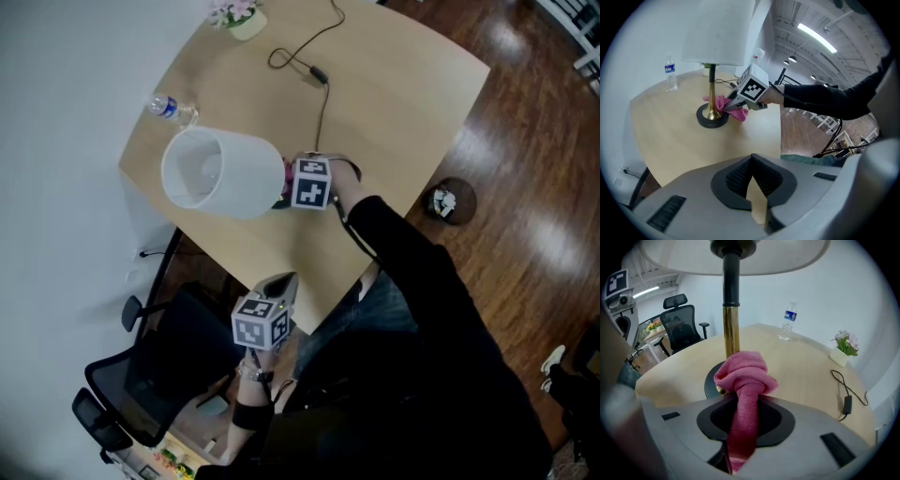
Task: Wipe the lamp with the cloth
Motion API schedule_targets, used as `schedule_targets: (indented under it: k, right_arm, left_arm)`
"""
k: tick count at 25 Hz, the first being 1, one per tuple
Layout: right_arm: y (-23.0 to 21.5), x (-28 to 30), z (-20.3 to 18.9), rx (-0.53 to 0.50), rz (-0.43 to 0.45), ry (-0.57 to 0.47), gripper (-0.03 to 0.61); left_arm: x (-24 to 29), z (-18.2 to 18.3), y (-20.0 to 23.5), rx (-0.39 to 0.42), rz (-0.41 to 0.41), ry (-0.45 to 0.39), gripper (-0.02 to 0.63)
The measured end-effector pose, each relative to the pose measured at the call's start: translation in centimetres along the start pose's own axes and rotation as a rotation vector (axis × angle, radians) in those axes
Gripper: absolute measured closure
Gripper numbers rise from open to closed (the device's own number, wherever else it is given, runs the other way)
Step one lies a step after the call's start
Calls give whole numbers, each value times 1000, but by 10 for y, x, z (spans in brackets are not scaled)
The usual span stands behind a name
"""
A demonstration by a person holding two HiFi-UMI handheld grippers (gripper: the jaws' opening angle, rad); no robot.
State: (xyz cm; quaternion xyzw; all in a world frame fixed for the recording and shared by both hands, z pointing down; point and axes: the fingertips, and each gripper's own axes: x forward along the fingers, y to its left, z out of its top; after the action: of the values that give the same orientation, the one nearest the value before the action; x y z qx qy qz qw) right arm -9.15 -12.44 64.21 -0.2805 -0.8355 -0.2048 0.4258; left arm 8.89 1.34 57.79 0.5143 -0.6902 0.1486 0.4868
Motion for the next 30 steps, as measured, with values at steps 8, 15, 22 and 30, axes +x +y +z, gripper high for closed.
schedule_targets:
  k: [8, 15, 22, 30]
  right_arm:
    - [-12, -10, -19, -63, 75, 12, 477]
    - [-27, -20, -36, -74, 124, -15, 477]
    - [-43, -43, 14, -138, 209, -243, 477]
    - [-27, -48, 80, -376, 380, -501, 477]
  left_arm:
    - [15, 20, -1, -177, 109, -36, 618]
    - [36, 37, -28, -232, 136, -13, 618]
    - [56, 59, -36, -269, 159, -20, 618]
    - [57, 73, -16, -373, 249, -53, 618]
